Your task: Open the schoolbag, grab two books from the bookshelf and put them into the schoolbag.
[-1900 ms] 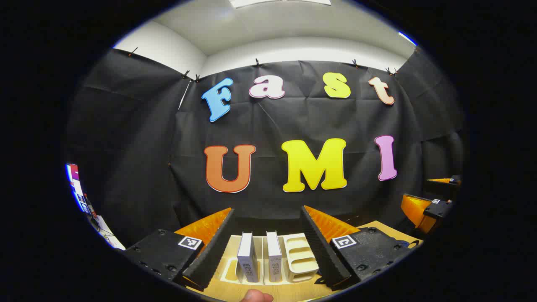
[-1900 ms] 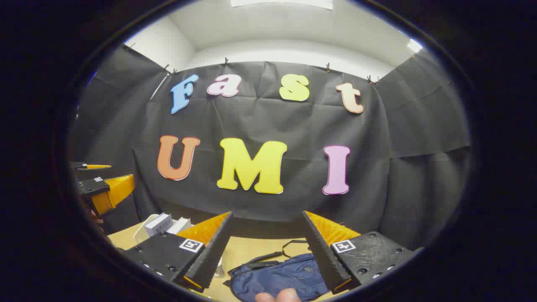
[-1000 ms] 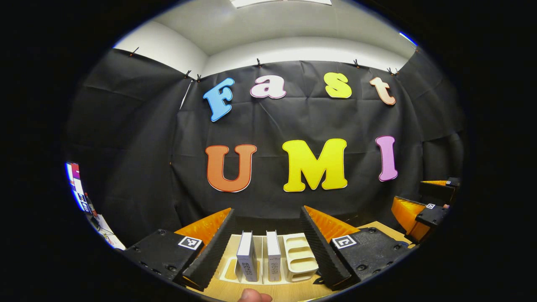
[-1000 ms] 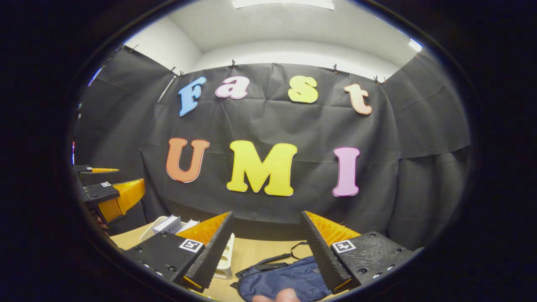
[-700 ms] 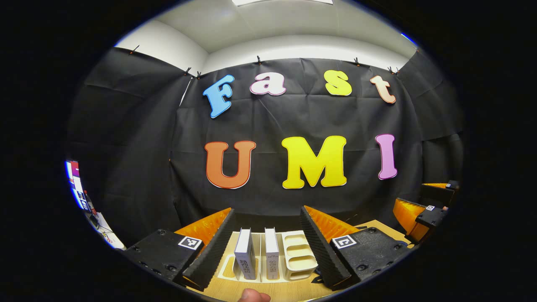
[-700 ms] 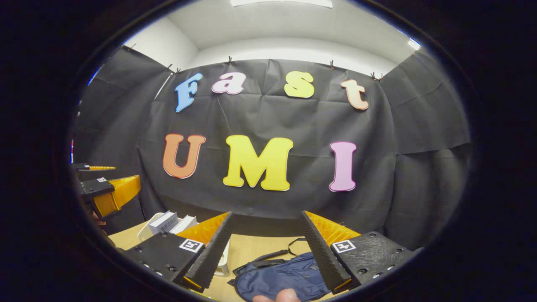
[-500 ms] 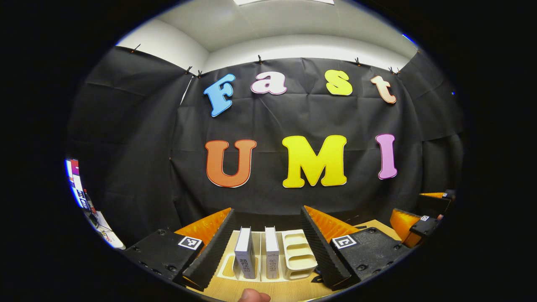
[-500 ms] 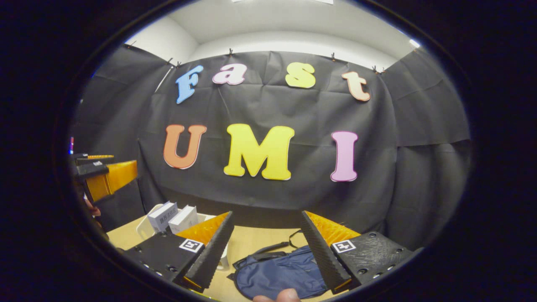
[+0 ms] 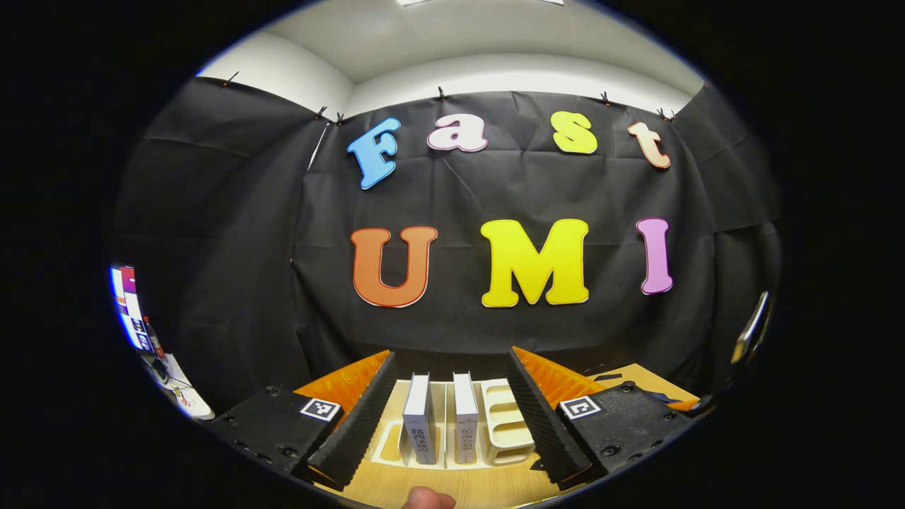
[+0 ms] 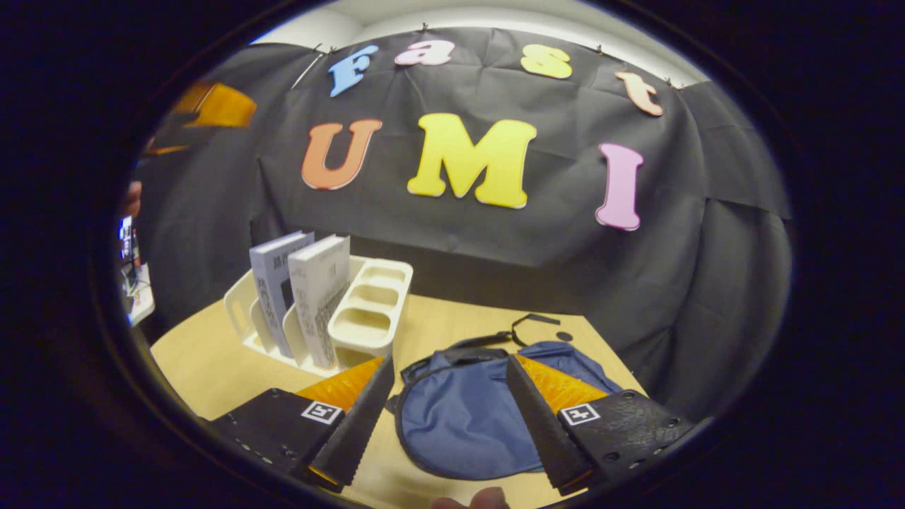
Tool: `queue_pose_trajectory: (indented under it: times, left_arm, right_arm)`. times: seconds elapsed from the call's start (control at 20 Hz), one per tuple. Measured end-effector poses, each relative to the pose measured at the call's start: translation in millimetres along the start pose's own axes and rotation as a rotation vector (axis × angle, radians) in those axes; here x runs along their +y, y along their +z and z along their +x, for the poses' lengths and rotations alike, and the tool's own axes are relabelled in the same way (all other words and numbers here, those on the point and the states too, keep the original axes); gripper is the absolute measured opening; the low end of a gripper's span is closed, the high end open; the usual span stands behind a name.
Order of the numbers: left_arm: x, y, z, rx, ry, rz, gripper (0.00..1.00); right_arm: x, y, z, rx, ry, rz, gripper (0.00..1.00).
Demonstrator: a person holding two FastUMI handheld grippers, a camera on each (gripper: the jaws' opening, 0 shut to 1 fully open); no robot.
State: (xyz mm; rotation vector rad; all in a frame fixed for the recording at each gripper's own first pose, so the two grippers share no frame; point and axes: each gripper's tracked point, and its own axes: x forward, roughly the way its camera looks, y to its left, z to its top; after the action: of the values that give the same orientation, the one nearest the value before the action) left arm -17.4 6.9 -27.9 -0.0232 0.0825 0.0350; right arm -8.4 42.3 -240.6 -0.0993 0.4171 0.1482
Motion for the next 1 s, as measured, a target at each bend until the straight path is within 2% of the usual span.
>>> queue_pose_trajectory:
  times: [0.35,0.7,1.0]
  left_arm:
    - [6.2,-10.2,0.7,0.029,0.018,0.019,0.96]
    - [20.6,-19.3,4.5,0.065,0.055,0.039,0.97]
    - [23.1,-18.1,4.1,0.065,0.058,0.057,0.96]
  right_arm:
    - [28.2,-108.5,48.7,0.221,0.062,-0.089,0.96]
    - [29.9,-153.1,81.3,0.32,0.036,-0.12,0.96]
    - [25.2,-151.2,89.0,0.28,-0.031,-0.182,0.98]
